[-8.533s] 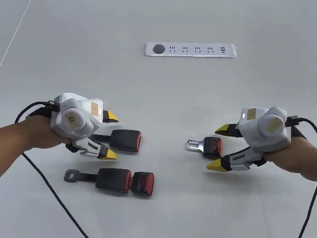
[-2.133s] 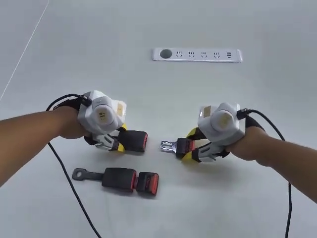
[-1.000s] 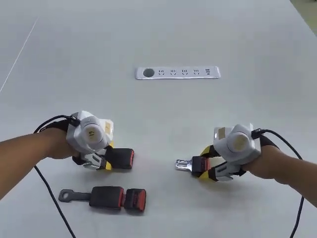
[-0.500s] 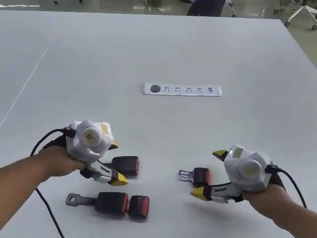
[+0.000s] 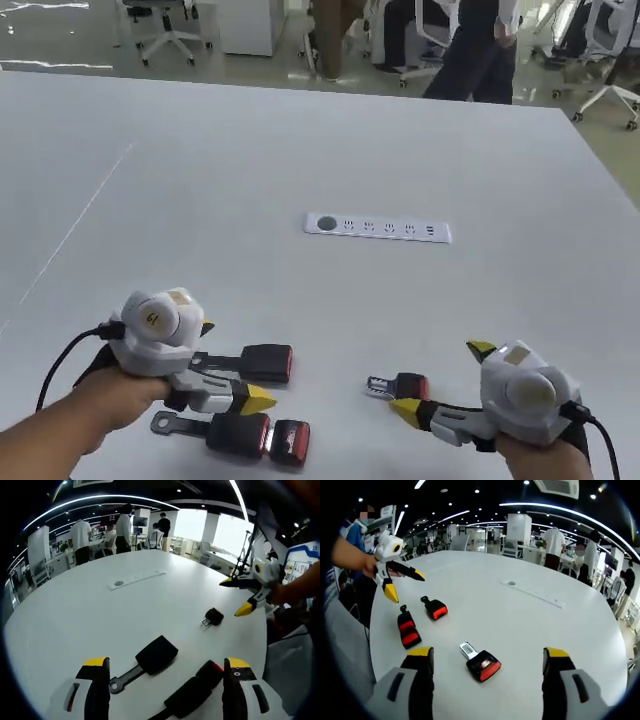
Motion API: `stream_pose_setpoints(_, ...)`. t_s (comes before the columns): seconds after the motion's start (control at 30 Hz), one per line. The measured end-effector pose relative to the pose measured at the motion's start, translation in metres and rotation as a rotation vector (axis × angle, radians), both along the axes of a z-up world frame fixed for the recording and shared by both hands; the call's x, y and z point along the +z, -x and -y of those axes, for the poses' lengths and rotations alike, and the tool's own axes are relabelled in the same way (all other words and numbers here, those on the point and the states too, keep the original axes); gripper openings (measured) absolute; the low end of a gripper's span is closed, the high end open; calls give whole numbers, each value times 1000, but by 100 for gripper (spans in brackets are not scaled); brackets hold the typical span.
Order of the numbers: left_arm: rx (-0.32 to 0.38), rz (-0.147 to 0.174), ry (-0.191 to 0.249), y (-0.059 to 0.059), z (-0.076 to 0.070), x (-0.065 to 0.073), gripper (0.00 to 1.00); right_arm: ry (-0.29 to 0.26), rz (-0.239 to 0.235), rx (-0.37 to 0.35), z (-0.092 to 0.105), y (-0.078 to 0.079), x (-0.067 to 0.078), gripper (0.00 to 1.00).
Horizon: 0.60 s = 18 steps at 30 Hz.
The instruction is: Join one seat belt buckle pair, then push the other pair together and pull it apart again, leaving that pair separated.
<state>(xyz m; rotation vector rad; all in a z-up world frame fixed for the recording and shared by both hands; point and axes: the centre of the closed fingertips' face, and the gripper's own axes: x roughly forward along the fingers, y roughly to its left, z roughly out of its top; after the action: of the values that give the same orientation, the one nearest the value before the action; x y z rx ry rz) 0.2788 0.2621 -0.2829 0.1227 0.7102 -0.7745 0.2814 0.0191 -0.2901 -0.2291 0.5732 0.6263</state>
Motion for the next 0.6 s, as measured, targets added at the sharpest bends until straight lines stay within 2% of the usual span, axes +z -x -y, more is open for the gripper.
stream_pose_setpoints(0.17, 48, 16, 27, 19, -10, 6, 100, -3, 21, -24, 6, 11, 8, 92)
stream_pose_setpoints(0.3, 96, 35, 48, 42, -17, 15, 100, 3, 37, -37, 14, 25, 12, 93)
stream_pose_setpoints(0.43, 106, 34, 47, 65, -24, 18, 100, -15, 52, -56, 22, 39, 16, 93)
stream_pose_setpoints(0.6, 134, 68, 61, 81, -33, 31, 100, -19, 67, -69, 29, 58, 22, 94)
